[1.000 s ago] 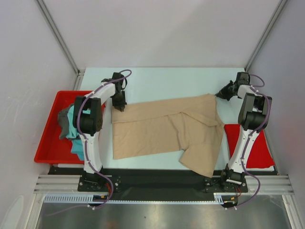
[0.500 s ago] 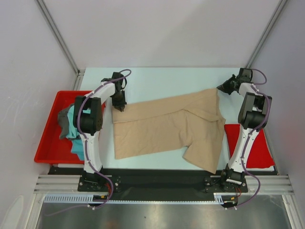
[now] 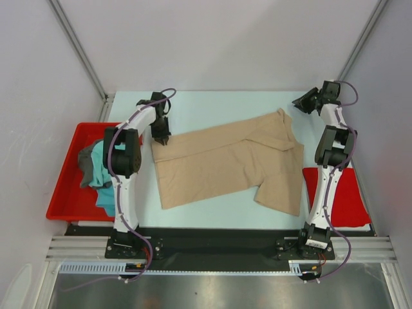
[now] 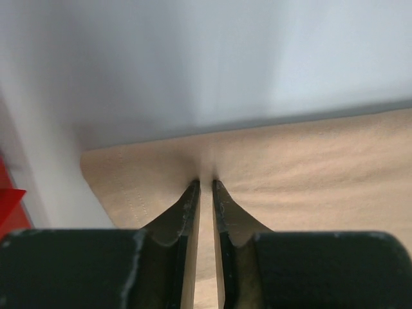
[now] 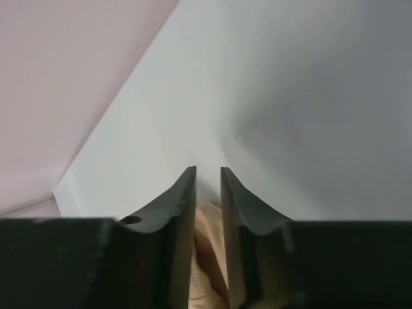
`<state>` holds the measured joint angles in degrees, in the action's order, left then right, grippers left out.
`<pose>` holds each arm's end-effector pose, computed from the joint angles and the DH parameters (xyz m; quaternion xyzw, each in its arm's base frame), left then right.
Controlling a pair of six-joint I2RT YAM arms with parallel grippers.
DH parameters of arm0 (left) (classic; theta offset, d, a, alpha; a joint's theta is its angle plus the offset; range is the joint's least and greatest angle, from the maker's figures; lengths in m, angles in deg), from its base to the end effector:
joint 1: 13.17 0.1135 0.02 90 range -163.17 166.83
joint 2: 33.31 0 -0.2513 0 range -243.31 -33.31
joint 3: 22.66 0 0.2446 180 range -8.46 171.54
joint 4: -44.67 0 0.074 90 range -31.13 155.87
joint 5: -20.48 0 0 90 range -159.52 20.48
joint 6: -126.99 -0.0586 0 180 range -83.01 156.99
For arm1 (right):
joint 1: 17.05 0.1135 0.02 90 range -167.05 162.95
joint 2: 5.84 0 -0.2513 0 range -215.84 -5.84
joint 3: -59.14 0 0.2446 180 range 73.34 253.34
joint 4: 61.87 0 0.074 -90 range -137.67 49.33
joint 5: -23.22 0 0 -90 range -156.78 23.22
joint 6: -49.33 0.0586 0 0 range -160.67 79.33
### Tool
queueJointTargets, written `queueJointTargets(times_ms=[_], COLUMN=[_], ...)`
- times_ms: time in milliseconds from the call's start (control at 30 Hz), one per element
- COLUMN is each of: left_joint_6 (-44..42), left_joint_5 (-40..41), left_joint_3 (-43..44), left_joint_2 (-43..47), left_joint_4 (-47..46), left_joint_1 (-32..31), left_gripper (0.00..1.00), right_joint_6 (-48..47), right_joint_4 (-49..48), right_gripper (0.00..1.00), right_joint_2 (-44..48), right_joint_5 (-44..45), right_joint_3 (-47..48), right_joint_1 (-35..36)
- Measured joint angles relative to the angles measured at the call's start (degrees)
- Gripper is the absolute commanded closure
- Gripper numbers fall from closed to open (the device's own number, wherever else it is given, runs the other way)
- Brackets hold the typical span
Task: Fold and stack the t-shirts
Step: Fold the tshirt
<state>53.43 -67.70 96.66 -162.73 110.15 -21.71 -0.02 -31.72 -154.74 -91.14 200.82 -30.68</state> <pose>0.4486 -0.0655 0.1363 -0.0703 0.9895 -0.0118 0.1259 0.5685 -0.1130 0.1352 0.3165 0.8224 0.2851 0.3772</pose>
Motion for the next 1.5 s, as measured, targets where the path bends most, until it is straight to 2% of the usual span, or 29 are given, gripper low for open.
queueJointTargets(times_ms=[33,100,167,200,267,500,733,767,800,867,1033,1133,1267,1400,1500], left_joint_6=[0.00,0.02,0.02,0.02,0.00,0.02,0.00,0.00,0.00,0.00,0.02,0.00,-0.02,-0.02,-0.04], left_joint_5=[0.35,1.01,1.20,1.38,1.75,2.03,1.01,0.74,0.48,0.22,-0.57,-0.61,-0.68,-0.72,-0.63], left_joint_3=[0.24,0.33,0.33,-0.11,-2.40,-10.93,-12.85,-13.09,-13.44,-14.23,-15.50,-15.54,-15.54,-15.54,-15.58], left_joint_2=[-0.07,0.00,0.04,0.37,2.12,11.50,12.55,12.55,12.57,12.57,12.57,12.57,12.57,12.57,12.57], left_joint_4=[-0.24,-0.74,-1.01,-1.38,-1.90,-3.19,-4.44,-4.52,-4.72,-5.20,-5.57,-5.75,-5.73,-5.73,-5.73], left_joint_1=[0.09,0.44,0.79,0.83,0.90,0.55,-0.24,-0.31,-0.35,-0.48,-0.98,-1.46,-1.95,-2.03,-2.03], left_gripper=[0.79,0.74,0.69,0.63,0.60,0.60,0.62,0.63,0.63,0.63,0.64,0.64,0.64,0.64,0.64], right_joint_6=[-0.15,-0.66,-1.73,-2.51,-4.50,-11.47,-13.51,-13.84,-14.19,-14.86,-17.22,-18.43,-19.58,-20.83,-21.29], right_joint_4=[1.05,3.10,5.22,7.02,10.05,13.51,13.77,13.94,14.51,15.93,17.73,17.64,16.44,15.67,15.47], right_gripper=[0.62,0.55,0.53,0.52,0.46,0.41,0.39,0.38,0.29,0.24,0.26,0.28,0.34,0.46,0.48], right_joint_2=[-0.24,-0.02,1.11,2.05,5.29,23.63,26.01,26.60,27.21,29.31,38.03,42.21,43.60,43.43,42.75], right_joint_5=[0.31,1.03,2.05,2.56,3.43,0.59,-2.80,-2.86,-2.86,-2.60,-1.40,-0.13,1.68,2.34,3.04], right_joint_3=[1.51,3.69,4.09,3.78,1.29,-18.45,-24.00,-26.25,-28.33,-33.46,-45.66,-49.72,-50.80,-51.30,-51.28], right_joint_1=[-0.22,-0.87,-1.49,-1.75,-2.23,-1.44,0.92,1.31,1.55,2.16,2.36,2.27,2.27,2.25,2.25])
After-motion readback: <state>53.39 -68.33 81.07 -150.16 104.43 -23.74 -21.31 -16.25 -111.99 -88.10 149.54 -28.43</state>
